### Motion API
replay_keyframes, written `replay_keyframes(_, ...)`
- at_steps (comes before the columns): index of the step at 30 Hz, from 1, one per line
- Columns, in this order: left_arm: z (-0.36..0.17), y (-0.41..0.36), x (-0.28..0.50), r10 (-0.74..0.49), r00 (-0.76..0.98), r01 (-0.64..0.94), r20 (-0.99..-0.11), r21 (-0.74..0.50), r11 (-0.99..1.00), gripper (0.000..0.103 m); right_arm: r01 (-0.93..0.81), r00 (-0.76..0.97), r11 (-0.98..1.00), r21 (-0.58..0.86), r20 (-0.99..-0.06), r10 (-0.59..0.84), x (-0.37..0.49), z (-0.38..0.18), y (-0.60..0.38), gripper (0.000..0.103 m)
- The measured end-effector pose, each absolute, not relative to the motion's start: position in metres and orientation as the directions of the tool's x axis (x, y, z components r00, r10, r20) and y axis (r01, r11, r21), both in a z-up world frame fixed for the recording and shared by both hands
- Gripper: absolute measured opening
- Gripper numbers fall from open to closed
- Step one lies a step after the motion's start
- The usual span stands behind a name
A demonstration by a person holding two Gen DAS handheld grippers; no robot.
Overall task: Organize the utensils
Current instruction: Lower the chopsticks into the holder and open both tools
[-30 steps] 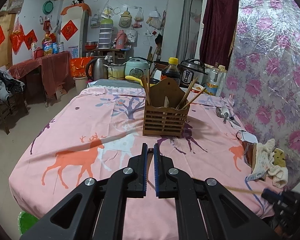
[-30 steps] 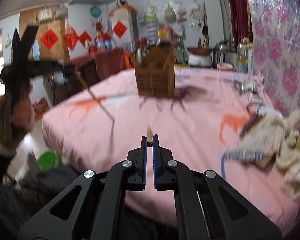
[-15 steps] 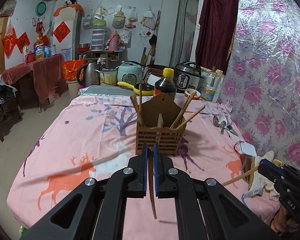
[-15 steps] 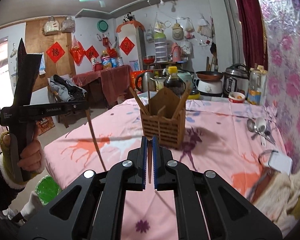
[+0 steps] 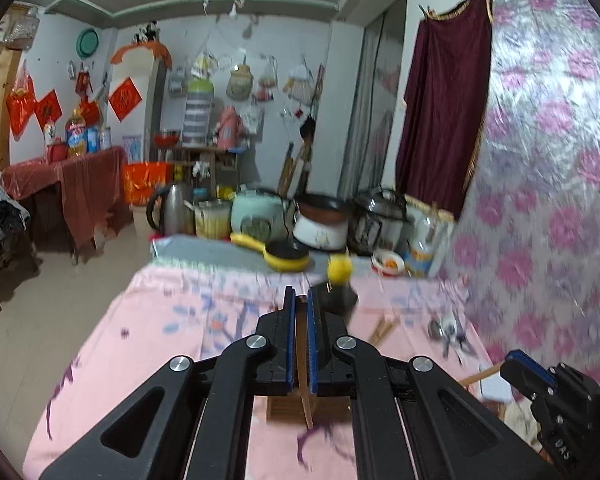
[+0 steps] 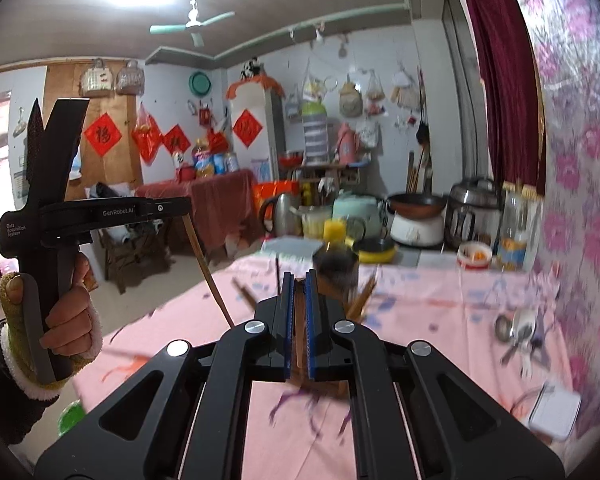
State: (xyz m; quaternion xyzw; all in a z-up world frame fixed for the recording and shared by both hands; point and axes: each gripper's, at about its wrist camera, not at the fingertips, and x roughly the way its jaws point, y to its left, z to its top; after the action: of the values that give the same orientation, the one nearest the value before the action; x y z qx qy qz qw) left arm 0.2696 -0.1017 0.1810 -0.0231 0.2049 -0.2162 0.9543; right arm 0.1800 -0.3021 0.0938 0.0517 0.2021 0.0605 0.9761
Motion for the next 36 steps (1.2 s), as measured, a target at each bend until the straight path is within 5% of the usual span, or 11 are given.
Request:
replay_keyframes(8,0.187,-0.127,0.325,-0.376,0.854,0.365,-0.360,-0.101,0.926,0.006,-0.085,0.908,0.988,0.129,-0.399,0.130,0.239,0.084,-0.308,0.006)
replay_keyframes(16,0.138,-0.144,0.375,-0.405,0.796,0.376,-0.450,-0.155,0.913,0.008,-0.071,0.860,0.985,0.157,-0.491,0.140,0.278,0.041,-0.315,0.006)
replay_keyframes(17,0.126,-0.146,0.379,-0.406,0.778,0.376,-0.479,-0.161,0.912,0.014,-0.073,0.843,0.983,0.166,-0.517,0.150,0.283,0.033,-0.316,0.007)
replay_keyframes(19,0.111,-0.145,0.379,-0.386,0.768,0.359,-0.511,-0.155,0.920,0.058,-0.050,0.823,0.981,0.186,-0.549,0.146,0.290,0.018,-0.320,0.011)
replay_keyframes(24,0.105,-0.126,0.364,-0.336,0.785,0.315,-0.520,-0.131,0.940,0.061,-0.030,0.840,0.972,0.234,-0.522,0.152,0.281,0.027,-0.325,0.011)
replay_keyframes(28,0.121,-0.101,0.338,-0.289,0.826,0.257,-0.484,-0.134,0.957,0.081,-0.018,0.869,0.969,0.245,-0.477,0.136,0.258,0.051,-0.323,0.016)
replay_keyframes(34,0.144,-0.073,0.270,-0.202,0.887,0.184,-0.416,-0.084,0.979,0.094,0.040,0.911,0.965,0.258,-0.406,0.071,0.202,0.079,-0.317,0.042)
replay_keyframes(36,0.147,-0.068,0.246,-0.168,0.902,0.160,-0.398,-0.055,0.986,0.096,0.064,0.921,0.962,0.265,-0.386,0.045,0.181,0.086,-0.314,0.067)
